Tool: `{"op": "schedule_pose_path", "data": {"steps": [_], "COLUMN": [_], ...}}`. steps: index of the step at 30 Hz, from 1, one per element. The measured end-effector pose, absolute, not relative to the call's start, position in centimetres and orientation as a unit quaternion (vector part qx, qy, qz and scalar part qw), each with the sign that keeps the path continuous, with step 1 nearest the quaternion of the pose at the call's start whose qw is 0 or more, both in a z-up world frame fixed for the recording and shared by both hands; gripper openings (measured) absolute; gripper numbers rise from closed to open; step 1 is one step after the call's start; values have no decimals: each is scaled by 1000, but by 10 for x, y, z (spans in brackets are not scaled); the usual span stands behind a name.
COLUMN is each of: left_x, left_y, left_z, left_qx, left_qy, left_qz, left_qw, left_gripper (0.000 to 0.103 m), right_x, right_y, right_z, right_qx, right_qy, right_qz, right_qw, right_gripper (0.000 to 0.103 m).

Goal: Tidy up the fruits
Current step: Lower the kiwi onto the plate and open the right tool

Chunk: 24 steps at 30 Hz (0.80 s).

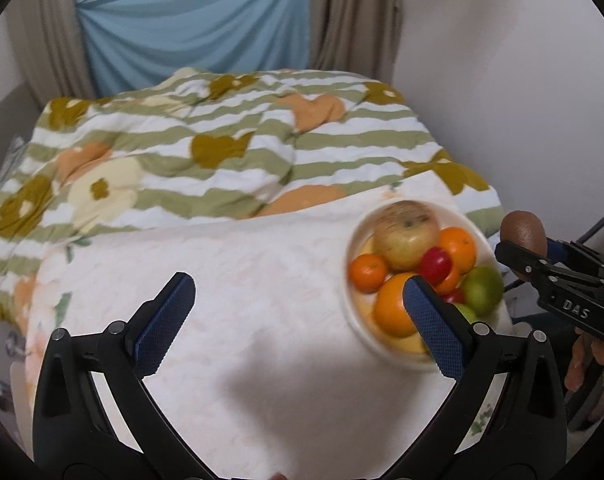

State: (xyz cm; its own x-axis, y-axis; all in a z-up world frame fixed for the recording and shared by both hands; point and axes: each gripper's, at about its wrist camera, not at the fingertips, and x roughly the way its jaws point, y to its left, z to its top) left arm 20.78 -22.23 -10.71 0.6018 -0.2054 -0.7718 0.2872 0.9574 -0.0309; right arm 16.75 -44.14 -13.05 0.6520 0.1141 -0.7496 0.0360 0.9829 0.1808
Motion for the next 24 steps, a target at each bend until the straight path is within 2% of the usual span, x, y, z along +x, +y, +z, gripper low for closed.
{"op": "schedule_pose_path", "data": {"steps": [15,16,20,21,23,24], "left_x": [179,178,176,176,175,175], "left_y": [-181,-181,-178,-177,-174,-175], "left_z": [-118,-119,-120,-120,-120,-120], "left_qx": [26,26,24,23,21,22], "left_qy": [438,438,442,442,443,442], "left_qz": [-86,-87,-90,-90,-92,-93], "left_qw": [895,894,892,892,892,892], "left_gripper": [103,103,103,103,103,103], "right_x": [172,171,168,167,166,165], "right_y": [-423,-423,-422,-422,-420,-420], "right_z": [-156,-156,-149,-148,-148,-148], "right_qx": [66,69,60,57,55,53], "right_qy": [408,403,381,378,375,373], "right_qz": [33,35,29,27,24,22], "right_qw": [910,912,922,924,925,926], "right_gripper": [51,53,84,87,103,103]}}
